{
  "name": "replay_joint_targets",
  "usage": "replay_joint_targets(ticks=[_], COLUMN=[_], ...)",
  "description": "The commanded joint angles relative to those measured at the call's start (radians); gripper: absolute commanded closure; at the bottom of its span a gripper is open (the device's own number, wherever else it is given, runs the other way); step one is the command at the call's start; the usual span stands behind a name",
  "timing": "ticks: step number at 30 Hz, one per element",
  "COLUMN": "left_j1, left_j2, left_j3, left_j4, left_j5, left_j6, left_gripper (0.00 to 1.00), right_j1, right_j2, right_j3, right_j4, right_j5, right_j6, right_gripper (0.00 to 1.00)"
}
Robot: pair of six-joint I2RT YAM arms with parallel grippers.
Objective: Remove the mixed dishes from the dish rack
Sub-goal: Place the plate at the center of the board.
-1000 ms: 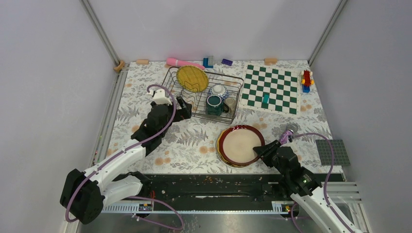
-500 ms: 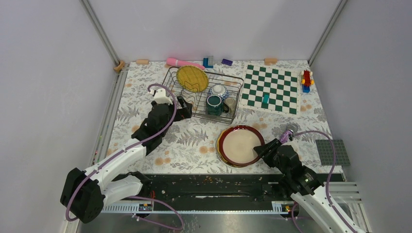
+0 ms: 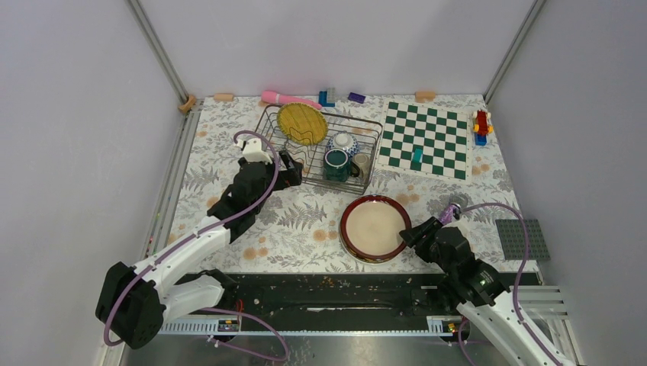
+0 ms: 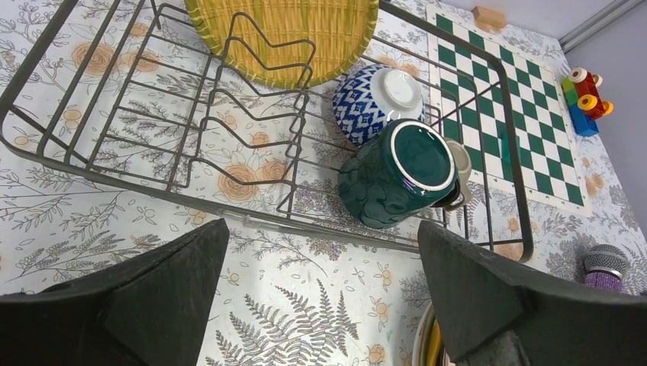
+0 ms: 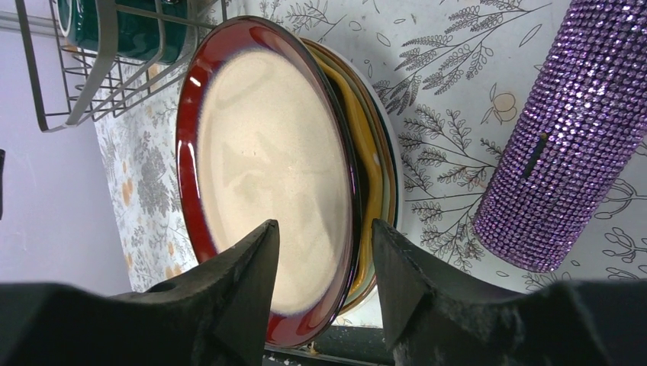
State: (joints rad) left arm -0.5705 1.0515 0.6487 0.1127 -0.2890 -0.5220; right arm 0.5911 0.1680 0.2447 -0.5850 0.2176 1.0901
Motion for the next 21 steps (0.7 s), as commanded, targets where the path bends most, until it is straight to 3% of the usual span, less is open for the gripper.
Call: replay_joint_targets(ticks=[1,11,16,19,21], left_j1=[-0.006,-0.006,-0.005,0.010,0.039], left_j2=[0.011,0.061,0.132,0.180,0.215], left_j3=[0.052,0.090,0.185,0.272,0.321], left_j4=[0.018,0.009,-0.041,-0.068,-0.076], left_j5=[-0.020,-0.022,-0.047,-0.056,-0.016], left_j6=[0.020,0.054,0.109,0.155,0.169], left_gripper=[0.01,0.01,0.01,0.01,0.01], right_j1=[0.005,0.005,0.005,0.005,0.006], right_j2=[0.024,0.037,0.011,-0.010,-0.022], right_j3=[0.038,0.077,0.092,0.105,0.114], right_j4=[0.041,0.032,0.016,0.017,0.017], right_j5=[-0.006,0.026,0.061,0.068,0.074], right_j6=[-0.035,-0.104,-0.145,-0.179,-0.201], right_gripper=[0.44,0.35,0.28,0.18,0.02])
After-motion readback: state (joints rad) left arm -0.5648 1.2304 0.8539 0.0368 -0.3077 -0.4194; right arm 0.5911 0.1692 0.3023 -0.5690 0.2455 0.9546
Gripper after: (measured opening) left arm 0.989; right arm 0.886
